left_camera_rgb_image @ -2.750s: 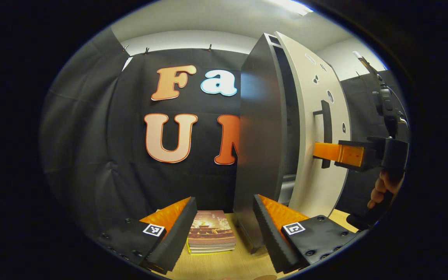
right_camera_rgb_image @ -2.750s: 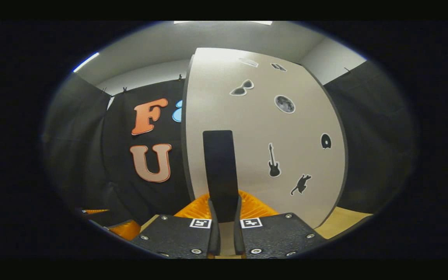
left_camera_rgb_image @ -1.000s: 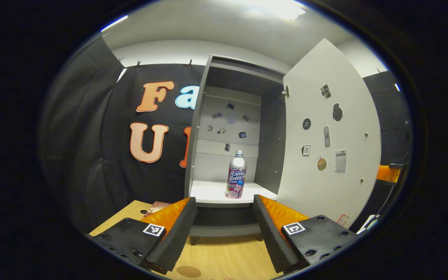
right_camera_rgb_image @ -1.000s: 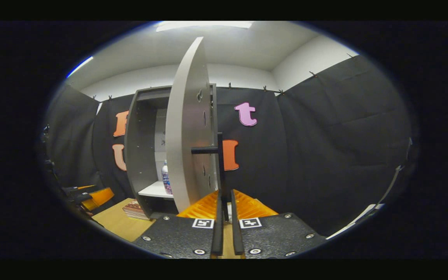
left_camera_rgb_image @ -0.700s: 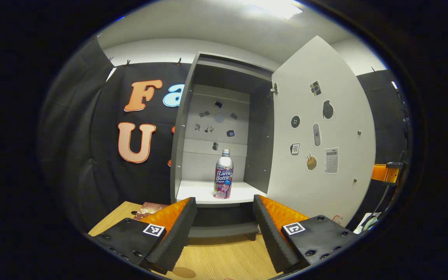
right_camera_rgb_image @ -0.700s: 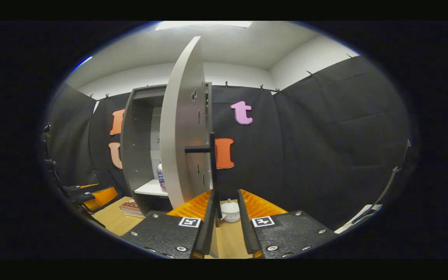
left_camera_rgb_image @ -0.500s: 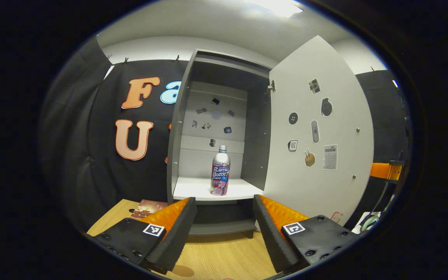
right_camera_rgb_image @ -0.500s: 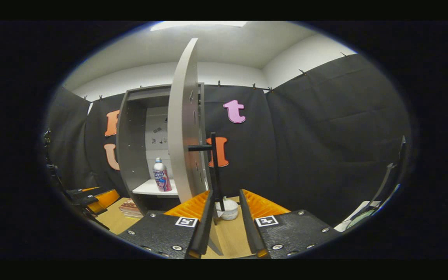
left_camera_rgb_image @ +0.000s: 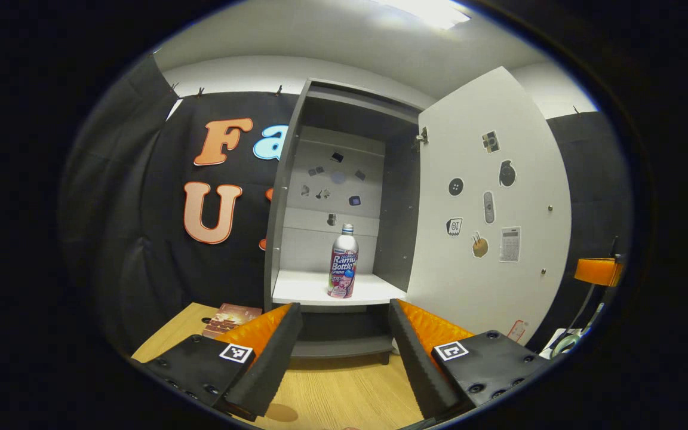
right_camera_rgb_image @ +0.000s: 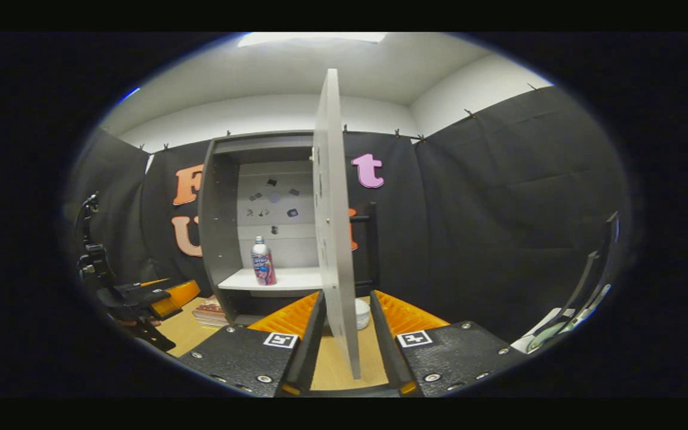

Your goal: Open the cabinet door with the right hand, grasp the bottle in the cabinet with the left hand and place it on the coaster, then close the cabinet door with the right hand.

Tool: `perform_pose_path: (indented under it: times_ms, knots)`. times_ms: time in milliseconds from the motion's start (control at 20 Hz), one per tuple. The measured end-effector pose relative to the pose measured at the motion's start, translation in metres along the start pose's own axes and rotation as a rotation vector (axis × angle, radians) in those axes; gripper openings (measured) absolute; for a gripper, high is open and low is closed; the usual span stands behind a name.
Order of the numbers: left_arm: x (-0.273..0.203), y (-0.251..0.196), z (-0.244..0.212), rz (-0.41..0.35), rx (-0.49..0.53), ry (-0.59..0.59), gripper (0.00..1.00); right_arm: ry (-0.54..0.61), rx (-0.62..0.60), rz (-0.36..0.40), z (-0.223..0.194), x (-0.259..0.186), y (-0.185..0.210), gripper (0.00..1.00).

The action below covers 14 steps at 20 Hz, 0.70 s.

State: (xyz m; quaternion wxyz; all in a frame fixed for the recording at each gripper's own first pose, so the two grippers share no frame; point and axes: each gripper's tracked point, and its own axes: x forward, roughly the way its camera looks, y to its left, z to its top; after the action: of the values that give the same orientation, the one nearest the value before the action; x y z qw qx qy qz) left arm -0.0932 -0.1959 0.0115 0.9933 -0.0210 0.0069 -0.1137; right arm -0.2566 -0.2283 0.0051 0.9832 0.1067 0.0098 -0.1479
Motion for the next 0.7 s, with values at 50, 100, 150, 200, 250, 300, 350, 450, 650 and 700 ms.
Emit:
perform_pose_path:
  times_ms: [50,100,150,200,250,300,350,450,650,700]
  knots:
    - [0.001,0.0,-0.002,0.002,0.001,0.003,0.95,0.003,-0.004,0.021,-0.004,-0.001,0.012,0.47]
    - [-0.001,0.002,-0.003,0.004,0.001,0.008,0.96,0.007,-0.01,0.038,-0.007,0.001,0.022,0.48]
    - [-0.001,0.002,-0.003,0.002,0.002,0.012,0.95,0.013,-0.013,0.053,-0.011,0.004,0.033,0.48]
    - [0.003,0.004,-0.003,-0.002,0.003,0.014,0.95,0.018,-0.013,0.066,-0.014,0.008,0.042,0.48]
    - [0.006,0.004,-0.004,-0.007,0.005,0.013,0.95,0.02,-0.01,0.079,-0.017,0.013,0.054,0.48]
    - [0.01,0.006,-0.003,-0.015,0.004,0.011,0.95,0.021,-0.008,0.091,-0.019,0.019,0.065,0.49]
    - [0.019,0.008,-0.003,-0.027,0.002,0.009,0.95,0.019,-0.006,0.101,-0.021,0.027,0.077,0.52]
    - [0.038,0.011,-0.006,-0.054,0.002,0.015,0.95,-0.001,-0.014,0.121,-0.022,0.046,0.101,0.52]
    - [0.084,0.022,-0.014,-0.111,0.012,0.029,0.94,-0.017,-0.08,0.096,-0.033,0.096,0.135,0.55]
    - [0.096,0.024,-0.015,-0.131,0.015,0.027,0.94,-0.023,-0.096,0.08,-0.035,0.11,0.142,0.56]
